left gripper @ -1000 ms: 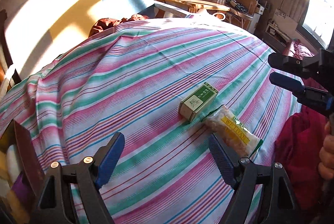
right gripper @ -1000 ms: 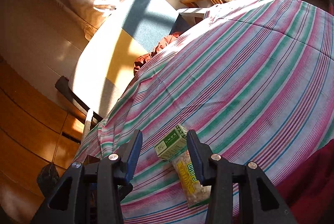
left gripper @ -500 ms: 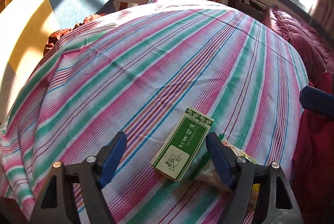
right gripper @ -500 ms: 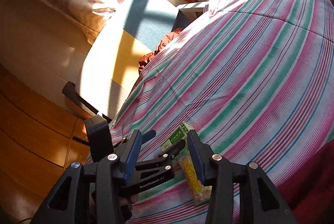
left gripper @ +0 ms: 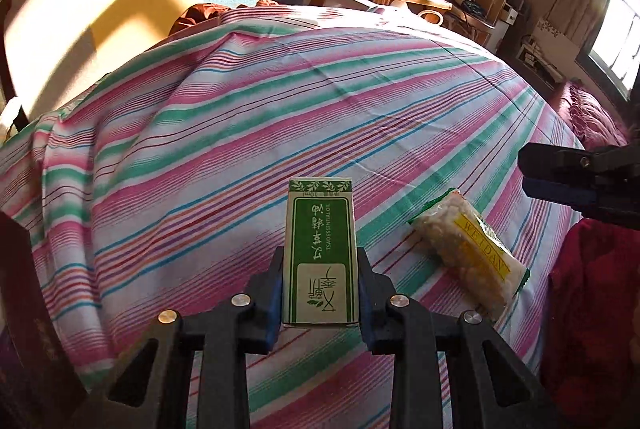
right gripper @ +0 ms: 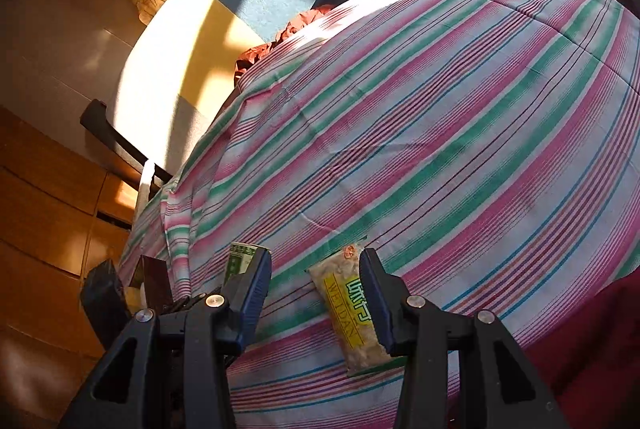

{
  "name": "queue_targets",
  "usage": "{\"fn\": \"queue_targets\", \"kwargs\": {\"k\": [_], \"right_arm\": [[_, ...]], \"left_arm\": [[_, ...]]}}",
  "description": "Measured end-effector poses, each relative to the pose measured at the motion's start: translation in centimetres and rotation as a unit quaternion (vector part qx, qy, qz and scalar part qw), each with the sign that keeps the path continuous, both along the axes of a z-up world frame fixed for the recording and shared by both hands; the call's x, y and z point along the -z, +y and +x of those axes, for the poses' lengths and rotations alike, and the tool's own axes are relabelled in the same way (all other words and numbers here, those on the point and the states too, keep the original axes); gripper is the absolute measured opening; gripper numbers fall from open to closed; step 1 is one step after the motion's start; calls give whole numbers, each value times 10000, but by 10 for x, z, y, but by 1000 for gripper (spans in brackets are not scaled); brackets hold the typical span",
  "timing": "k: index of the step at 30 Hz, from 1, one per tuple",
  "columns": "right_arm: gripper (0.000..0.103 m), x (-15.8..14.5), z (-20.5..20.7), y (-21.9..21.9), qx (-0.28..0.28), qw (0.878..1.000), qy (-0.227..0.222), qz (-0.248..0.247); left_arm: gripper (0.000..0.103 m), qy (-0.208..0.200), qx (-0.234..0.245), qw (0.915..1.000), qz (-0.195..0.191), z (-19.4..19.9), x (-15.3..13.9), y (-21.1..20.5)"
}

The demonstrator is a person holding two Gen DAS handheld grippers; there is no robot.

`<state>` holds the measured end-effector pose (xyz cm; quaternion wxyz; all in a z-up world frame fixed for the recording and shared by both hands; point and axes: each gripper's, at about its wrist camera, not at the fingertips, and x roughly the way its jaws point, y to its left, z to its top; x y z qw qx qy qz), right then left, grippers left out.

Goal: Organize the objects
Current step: 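Carry the green box into the tray while the right tool grasps the WEIDAN packet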

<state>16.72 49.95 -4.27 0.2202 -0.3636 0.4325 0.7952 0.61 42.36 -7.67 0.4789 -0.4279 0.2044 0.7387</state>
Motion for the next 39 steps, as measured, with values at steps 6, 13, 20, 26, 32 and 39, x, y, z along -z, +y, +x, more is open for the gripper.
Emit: {"fn": "queue_targets", "kwargs": {"k": [6, 13, 20, 26, 32, 39], "right_arm": [[46, 20, -27, -12, -497, 9928, -1078, 125], [46, 40, -49, -28, -835, 9729, -2075, 586], [48, 52, -56, -34, -904, 9638, -2369, 830], [40, 54, -61, -53, -1291, 9488, -2549, 1348], [40, 56, -59, -58, -1413, 9477, -2486, 1421], [40, 60, -54, -60, -1516, 9447, -2496, 1494]], "left_arm": [[31, 144, -389, 9988, 259, 8, -23, -54], [31, 336, -968, 9934, 517, 3, -47, -115], [31, 589, -1625, 9821, 745, -7, -65, -184], [31, 615, -2301, 9671, 889, -20, -71, -254], [31, 296, -3342, 9363, 1036, -33, -67, -352], [31, 137, -4040, 9099, 935, -33, -49, -411]]}}
